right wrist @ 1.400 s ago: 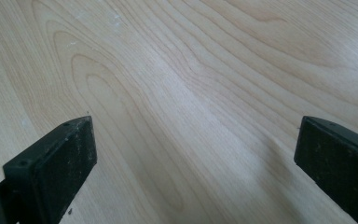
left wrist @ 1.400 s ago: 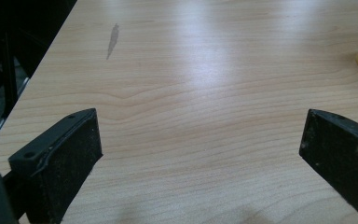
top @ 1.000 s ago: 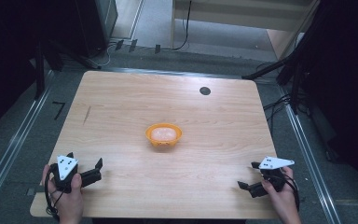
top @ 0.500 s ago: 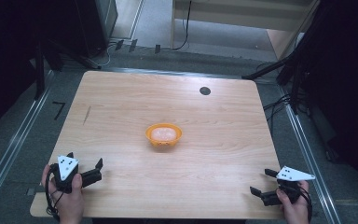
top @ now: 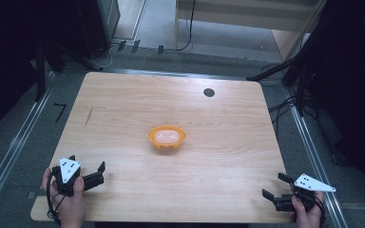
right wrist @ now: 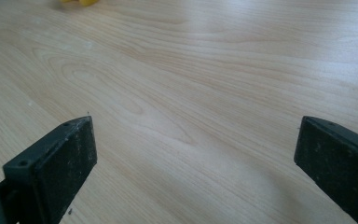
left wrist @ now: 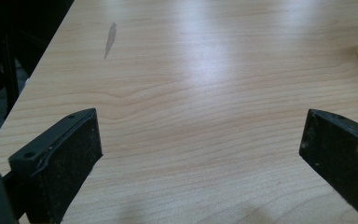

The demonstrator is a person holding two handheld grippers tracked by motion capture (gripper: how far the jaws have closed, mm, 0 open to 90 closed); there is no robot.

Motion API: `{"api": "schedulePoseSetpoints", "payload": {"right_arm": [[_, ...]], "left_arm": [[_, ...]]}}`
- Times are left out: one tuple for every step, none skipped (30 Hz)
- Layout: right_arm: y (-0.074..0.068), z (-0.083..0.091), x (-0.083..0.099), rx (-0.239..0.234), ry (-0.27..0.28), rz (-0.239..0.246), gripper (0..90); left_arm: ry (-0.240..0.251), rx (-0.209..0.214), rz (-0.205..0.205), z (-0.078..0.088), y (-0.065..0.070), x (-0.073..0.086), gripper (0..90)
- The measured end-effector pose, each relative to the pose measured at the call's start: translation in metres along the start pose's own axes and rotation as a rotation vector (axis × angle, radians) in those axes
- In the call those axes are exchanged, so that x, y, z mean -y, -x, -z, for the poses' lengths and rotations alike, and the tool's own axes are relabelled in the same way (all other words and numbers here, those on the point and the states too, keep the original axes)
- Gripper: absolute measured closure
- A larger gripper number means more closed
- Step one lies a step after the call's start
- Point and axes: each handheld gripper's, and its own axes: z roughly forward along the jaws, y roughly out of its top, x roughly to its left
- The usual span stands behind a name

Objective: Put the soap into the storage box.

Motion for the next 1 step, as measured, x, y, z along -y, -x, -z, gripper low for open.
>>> {"api": "schedulePoseSetpoints", "payload": {"right_arm": [[0.0000,0.0006,0.0002,-0.002,0.007,-0.001,0.0]], "left_arm": [[-0.003,0.004,0.000,-0.0003,0.0001,-0.0001,0.0]]}}
